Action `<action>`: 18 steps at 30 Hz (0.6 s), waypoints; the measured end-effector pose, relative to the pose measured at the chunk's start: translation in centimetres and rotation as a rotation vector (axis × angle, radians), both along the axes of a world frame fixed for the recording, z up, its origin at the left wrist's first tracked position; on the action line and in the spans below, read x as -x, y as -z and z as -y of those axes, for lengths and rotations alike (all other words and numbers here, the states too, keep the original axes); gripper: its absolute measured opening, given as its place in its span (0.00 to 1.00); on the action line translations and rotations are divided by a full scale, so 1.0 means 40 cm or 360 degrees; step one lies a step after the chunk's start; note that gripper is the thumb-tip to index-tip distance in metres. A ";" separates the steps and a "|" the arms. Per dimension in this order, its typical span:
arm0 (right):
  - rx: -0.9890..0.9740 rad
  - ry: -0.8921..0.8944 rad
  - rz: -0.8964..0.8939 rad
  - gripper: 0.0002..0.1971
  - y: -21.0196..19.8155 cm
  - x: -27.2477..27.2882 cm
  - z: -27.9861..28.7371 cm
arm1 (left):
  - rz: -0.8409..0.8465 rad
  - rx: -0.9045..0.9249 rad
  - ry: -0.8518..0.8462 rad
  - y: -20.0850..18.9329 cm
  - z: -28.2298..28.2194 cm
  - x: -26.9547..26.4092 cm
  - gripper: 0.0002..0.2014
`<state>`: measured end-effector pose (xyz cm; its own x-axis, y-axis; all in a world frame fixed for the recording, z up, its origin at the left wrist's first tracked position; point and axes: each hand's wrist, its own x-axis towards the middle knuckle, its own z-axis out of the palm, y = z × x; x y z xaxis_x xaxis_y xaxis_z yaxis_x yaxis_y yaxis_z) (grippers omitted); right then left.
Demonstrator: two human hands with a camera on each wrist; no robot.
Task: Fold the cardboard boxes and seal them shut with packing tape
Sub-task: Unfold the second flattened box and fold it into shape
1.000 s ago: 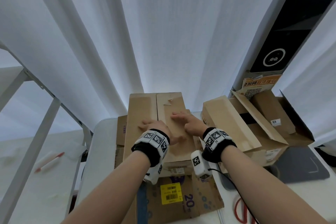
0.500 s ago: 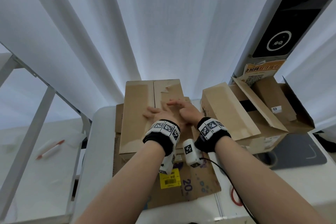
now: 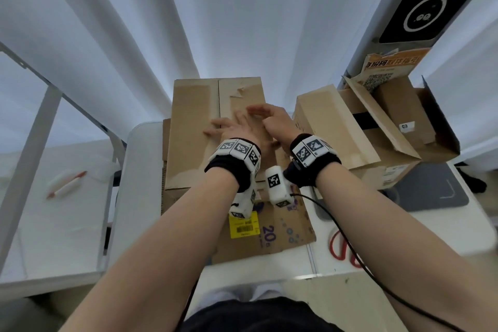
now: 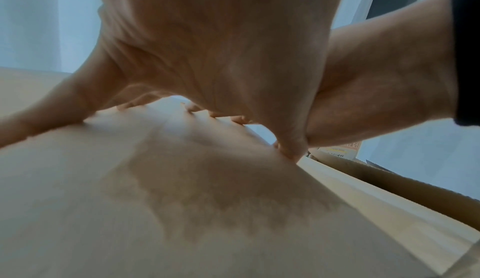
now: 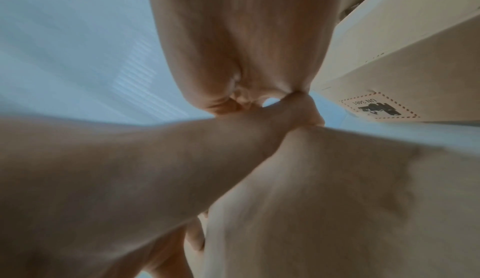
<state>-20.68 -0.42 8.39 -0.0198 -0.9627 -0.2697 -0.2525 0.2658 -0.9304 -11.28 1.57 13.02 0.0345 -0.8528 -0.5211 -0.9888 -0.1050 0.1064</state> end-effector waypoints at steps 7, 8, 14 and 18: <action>-0.0055 0.0676 0.0156 0.22 0.057 0.044 -0.031 | -0.0055 0.0020 -0.0057 0.030 0.020 -0.043 0.67; -0.0116 0.0697 0.0154 0.19 0.074 0.045 -0.035 | -0.0068 0.0029 -0.0056 0.029 0.019 -0.048 0.67; -0.0713 0.0401 0.0337 0.14 0.188 0.017 -0.071 | -0.0119 0.0079 -0.0104 0.016 0.013 -0.090 0.64; -0.0982 0.0258 0.0356 0.23 0.261 -0.008 -0.079 | -0.0137 0.0054 -0.0155 0.008 0.035 -0.169 0.62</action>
